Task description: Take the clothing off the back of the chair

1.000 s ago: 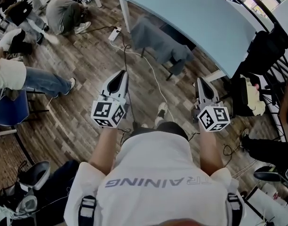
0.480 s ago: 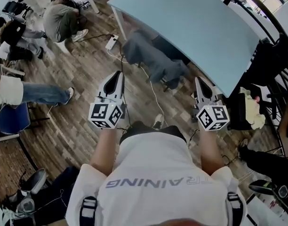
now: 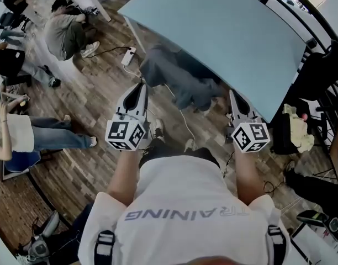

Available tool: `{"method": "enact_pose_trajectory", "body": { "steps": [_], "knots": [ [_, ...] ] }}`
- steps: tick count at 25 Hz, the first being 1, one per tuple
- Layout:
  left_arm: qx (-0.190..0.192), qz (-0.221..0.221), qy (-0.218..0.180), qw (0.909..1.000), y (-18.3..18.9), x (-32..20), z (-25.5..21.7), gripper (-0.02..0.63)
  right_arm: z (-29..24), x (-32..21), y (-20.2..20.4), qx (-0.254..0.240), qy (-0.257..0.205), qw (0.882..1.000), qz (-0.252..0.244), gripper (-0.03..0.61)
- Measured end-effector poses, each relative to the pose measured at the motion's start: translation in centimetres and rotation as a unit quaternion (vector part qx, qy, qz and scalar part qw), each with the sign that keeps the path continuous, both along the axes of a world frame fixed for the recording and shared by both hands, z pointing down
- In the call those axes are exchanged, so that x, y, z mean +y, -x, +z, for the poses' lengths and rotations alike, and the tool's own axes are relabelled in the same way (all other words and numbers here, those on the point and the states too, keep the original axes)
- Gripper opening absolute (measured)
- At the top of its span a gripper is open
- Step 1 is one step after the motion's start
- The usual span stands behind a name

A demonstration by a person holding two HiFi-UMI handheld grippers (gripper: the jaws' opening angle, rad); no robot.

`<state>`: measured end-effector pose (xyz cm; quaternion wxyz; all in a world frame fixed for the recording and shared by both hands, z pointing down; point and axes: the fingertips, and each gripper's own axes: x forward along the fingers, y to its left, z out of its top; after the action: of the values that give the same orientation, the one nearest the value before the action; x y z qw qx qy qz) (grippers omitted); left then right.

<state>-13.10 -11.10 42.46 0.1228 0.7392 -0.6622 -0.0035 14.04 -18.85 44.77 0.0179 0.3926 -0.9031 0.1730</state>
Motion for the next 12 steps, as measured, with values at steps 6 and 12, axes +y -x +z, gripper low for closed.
{"method": "enact_pose_trajectory", "body": {
  "steps": [6, 12],
  "knots": [
    [0.01, 0.044, 0.002, 0.999, 4.5, -4.9, 1.0, 0.051, 0.6, -2.3, 3.4, 0.011, 0.007, 0.999, 0.049, 0.02],
    [0.007, 0.107, 0.009, 0.9941, 9.0, -9.6, 1.8, 0.051, 0.9, -3.5, 8.2, 0.022, 0.013, 0.995, 0.095, 0.02]
  ]
}}
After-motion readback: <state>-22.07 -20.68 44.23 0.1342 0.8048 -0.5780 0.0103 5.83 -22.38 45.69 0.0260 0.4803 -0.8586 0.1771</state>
